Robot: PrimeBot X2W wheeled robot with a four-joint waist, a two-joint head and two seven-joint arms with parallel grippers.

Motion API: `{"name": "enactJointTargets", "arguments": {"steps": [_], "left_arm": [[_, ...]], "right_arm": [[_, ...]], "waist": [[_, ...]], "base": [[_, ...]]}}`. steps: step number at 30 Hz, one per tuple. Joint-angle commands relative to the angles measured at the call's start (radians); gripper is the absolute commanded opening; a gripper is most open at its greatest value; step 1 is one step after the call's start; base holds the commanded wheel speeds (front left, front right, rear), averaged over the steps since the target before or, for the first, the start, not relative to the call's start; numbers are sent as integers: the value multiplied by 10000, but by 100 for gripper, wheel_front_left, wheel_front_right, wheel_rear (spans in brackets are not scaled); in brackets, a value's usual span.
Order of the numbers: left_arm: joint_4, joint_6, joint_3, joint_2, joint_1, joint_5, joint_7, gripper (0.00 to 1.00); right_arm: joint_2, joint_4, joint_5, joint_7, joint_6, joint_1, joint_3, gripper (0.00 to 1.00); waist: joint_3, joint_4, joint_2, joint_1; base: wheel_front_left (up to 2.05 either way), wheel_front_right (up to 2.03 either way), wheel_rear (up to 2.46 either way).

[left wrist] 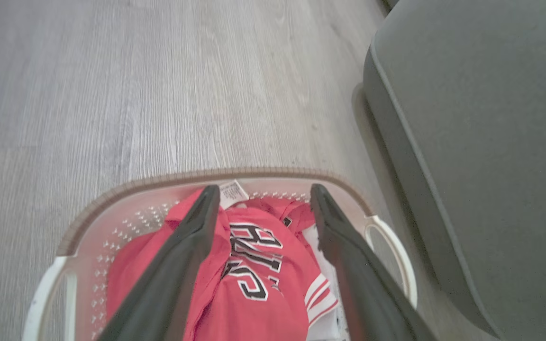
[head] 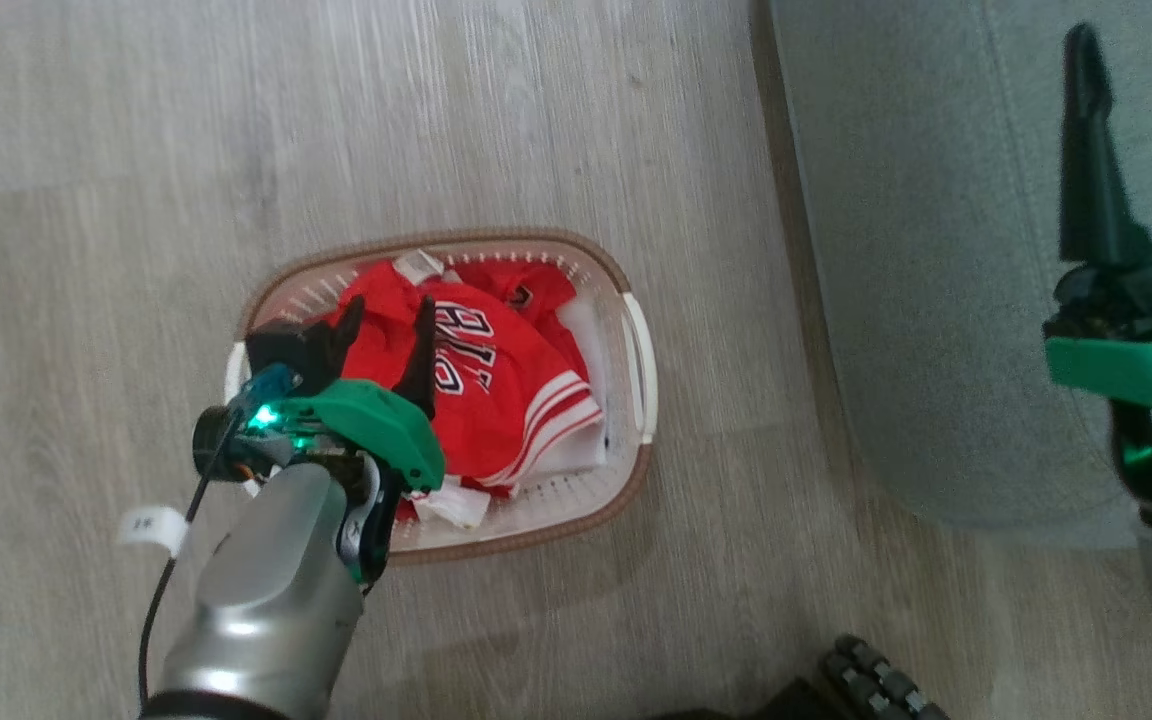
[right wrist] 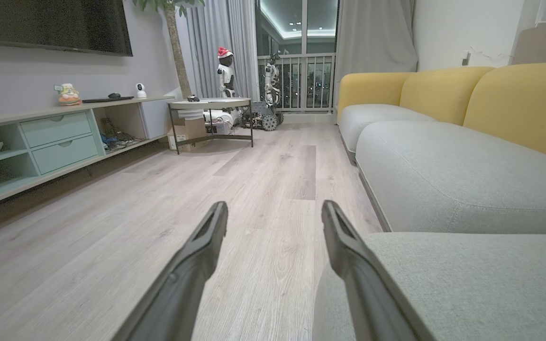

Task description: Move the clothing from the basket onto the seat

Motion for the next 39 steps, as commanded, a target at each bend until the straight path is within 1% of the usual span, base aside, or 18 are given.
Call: {"name": "enactJointTargets", "arguments": {"steps": [1,8,15,18,21,29,30,31,32,33,35,39], "left_arm": [[17,-45,94,135,-242,-108,-97,100],[2214,-174,-650,135,-1357,-951,-97,100],[3998,-37,-984,135,-2346,-1512,72,100],[4401,-141,-1196,135,-2622,-1526,203,100],[4644,-269,-1385,135,-2733,-1577,582,100],[4862,-476,-1832,135,-2979,-1731,1473,100],[4874,-494,-1880,135,-3017,-1754,1573,91],[4874,-494,-1880,135,-3017,-1754,1573,91],[4884,-514,-1930,135,-3049,-1774,1662,75],[4892,-544,-1981,135,-3080,-1793,1729,55],[4902,-616,-2076,135,-3129,-1836,1802,0],[4882,-810,-2306,135,-3133,-1907,1669,0]], "right_arm": [[-227,-409,80,-61,-2,-82,49,100],[-300,-718,194,-61,-2,-533,-96,100],[-329,-997,250,-61,-2,-861,-357,100],[-304,-1085,272,-61,-2,-944,-415,100],[-263,-1115,285,-61,-2,-985,-458,100],[-225,-1151,297,-61,-2,-1122,-452,100],[-230,-1149,296,-61,-2,-1144,-445,100],[-230,-1149,296,-61,-2,-1144,-445,100],[-232,-1146,294,-61,-2,-1160,-437,100],[-237,-1140,292,-61,-2,-1172,-425,100],[-245,-1118,286,-61,-2,-1197,-409,100],[-244,-1033,253,-61,-2,-1198,-358,100]], "waist": [[432,-186,0,-2],[1468,-519,0,-2],[2286,-846,0,-2],[2517,-951,0,-2],[2676,-1017,0,-2],[3064,-1096,0,-2],[3093,-1098,0,-2],[3093,-1098,0,-2],[3114,-1100,0,-2],[3133,-1101,0,-2],[3153,-1098,0,-2],[3020,-1061,0,-2]], "base": [[0,0,0],[0,0,0],[0,0,0],[0,0,0],[0,0,0],[0,0,0],[0,0,0],[0,0,0],[0,0,0],[0,0,0],[0,0,0],[0,0,0]]}}
